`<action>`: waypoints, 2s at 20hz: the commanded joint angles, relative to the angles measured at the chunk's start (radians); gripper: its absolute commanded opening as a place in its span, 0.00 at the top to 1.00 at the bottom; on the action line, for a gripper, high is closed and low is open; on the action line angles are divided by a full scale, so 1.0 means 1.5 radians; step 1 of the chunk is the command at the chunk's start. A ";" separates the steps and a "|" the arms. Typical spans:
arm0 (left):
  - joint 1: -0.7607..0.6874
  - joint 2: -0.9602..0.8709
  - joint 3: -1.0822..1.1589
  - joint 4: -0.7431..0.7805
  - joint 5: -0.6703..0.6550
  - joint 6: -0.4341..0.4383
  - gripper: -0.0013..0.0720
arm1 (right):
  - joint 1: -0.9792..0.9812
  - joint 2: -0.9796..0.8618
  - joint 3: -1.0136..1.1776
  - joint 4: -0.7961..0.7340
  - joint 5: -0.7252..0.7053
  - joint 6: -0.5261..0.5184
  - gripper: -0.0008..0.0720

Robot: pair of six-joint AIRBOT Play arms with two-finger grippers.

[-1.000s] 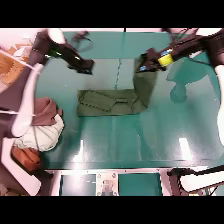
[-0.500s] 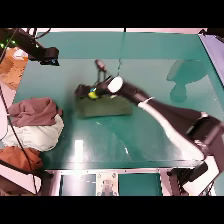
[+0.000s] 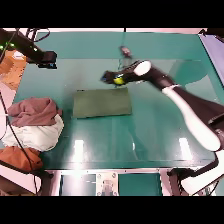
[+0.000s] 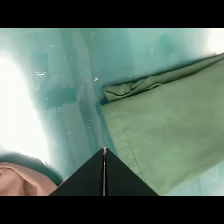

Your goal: Fold the shirts.

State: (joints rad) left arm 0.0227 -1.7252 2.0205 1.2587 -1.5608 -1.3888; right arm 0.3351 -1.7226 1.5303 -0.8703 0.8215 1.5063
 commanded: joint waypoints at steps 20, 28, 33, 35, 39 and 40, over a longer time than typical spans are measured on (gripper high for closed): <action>0.001 -0.001 -0.003 0.010 -0.005 -0.006 0.95 | -0.185 -0.056 -0.036 0.209 0.197 -0.109 0.96; 0.001 -0.001 -0.003 0.010 -0.007 -0.006 0.95 | -0.610 0.173 -0.184 0.013 0.197 -0.011 0.96; 0.001 -0.001 -0.003 0.010 -0.007 -0.006 0.95 | -0.927 0.252 -0.298 0.002 0.199 -0.038 0.96; 0.001 -0.001 -0.003 0.010 -0.007 -0.006 0.95 | -1.039 0.269 -0.334 -0.016 0.194 -0.052 0.96; -0.001 -0.001 -0.003 0.008 -0.007 -0.006 0.95 | -1.244 0.314 -0.414 -0.061 0.168 -0.054 0.96; -0.001 -0.001 -0.003 0.008 -0.007 -0.006 0.95 | -1.286 0.320 -0.434 -0.062 0.168 -0.069 0.96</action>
State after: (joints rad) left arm 0.0223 -1.7256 2.0163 1.2728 -1.5715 -1.3979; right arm -1.3914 -1.2839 0.9615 -0.9249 1.0935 1.4296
